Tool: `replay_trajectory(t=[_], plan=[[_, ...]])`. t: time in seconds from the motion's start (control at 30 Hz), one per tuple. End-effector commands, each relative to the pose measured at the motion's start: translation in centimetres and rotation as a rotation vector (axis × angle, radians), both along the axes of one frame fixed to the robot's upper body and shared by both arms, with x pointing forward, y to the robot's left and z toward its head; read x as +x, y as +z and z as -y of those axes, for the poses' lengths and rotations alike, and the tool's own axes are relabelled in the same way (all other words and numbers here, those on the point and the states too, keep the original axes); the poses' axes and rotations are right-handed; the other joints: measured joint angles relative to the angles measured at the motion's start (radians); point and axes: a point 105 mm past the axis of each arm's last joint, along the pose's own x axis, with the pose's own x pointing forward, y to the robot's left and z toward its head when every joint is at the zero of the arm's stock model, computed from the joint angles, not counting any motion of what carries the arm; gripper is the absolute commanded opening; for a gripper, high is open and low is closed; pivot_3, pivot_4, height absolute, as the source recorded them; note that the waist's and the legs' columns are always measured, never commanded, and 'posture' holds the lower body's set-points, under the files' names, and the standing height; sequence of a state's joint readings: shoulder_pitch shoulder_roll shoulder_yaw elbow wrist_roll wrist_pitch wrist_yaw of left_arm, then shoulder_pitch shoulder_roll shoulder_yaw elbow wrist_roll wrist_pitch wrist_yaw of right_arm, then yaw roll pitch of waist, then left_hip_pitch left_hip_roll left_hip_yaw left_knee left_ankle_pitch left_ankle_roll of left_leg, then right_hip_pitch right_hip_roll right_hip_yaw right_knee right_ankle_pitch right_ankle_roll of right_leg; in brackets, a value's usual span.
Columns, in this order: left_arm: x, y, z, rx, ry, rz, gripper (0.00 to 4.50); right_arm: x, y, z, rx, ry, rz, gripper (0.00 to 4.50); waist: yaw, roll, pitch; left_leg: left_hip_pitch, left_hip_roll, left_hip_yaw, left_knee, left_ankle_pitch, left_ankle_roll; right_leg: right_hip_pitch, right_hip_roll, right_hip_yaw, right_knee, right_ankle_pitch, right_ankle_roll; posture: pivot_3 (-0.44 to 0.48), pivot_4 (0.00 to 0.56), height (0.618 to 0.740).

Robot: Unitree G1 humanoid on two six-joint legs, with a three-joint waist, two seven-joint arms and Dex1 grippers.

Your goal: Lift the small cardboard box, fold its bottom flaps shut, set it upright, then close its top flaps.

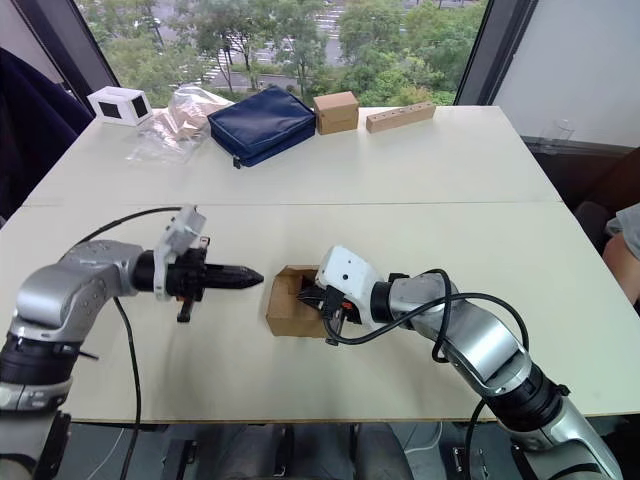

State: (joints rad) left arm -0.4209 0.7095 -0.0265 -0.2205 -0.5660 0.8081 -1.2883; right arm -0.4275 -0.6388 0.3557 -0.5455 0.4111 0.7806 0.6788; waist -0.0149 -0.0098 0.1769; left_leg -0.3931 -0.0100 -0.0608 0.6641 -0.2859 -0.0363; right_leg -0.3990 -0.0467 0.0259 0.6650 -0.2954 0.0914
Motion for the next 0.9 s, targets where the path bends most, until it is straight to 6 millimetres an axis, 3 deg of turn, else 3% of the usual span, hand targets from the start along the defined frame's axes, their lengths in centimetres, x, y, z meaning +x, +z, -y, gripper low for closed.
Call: replay_trajectory(t=[0.03,0.47,0.67,0.77,0.9], plan=[[-0.3,0.6,0.9,-0.017,-0.005,0.030,0.03,-0.1,0.7,-0.2,0.016,0.016,0.045,0.00,0.001,0.000,0.000,0.000,0.000,0.000,0.000,0.000,0.000,0.000,0.000,0.000,0.000,0.000,0.000,0.000,0.150,0.740],[-0.5,-1.3,1.6,0.037,-0.030,0.027,0.03,0.2,2.1,0.0,0.073,-0.018,0.072,0.00,0.001,0.000,0.000,0.000,0.000,0.000,0.000,0.000,0.000,0.000,0.000,-0.001,0.000,0.000,0.000,0.000,0.150,0.740],[-0.2,-1.8,1.7,0.034,-0.016,0.016,0.03,-0.4,6.5,0.4,0.265,0.005,0.052,0.00,0.001,0.000,0.000,0.000,0.000,0.000,0.000,0.000,0.000,0.000,0.000,-0.001,0.000,0.000,0.000,0.000,0.150,0.740],[-0.4,-1.8,2.0,0.026,-0.019,0.012,0.03,1.7,8.4,1.1,0.304,-0.084,0.139,0.00,0.000,0.000,0.000,0.000,0.000,0.000,0.000,0.000,0.000,0.000,0.000,-0.001,0.000,0.000,0.000,0.000,0.150,0.740],[-0.3,-1.8,2.2,0.016,-0.007,0.014,0.03,4.3,6.8,1.8,0.146,-0.176,0.219,0.00,0.001,0.000,0.000,0.000,0.000,0.001,0.000,0.000,0.000,0.000,0.000,-0.001,0.000,0.000,0.000,0.000,0.150,0.740]])
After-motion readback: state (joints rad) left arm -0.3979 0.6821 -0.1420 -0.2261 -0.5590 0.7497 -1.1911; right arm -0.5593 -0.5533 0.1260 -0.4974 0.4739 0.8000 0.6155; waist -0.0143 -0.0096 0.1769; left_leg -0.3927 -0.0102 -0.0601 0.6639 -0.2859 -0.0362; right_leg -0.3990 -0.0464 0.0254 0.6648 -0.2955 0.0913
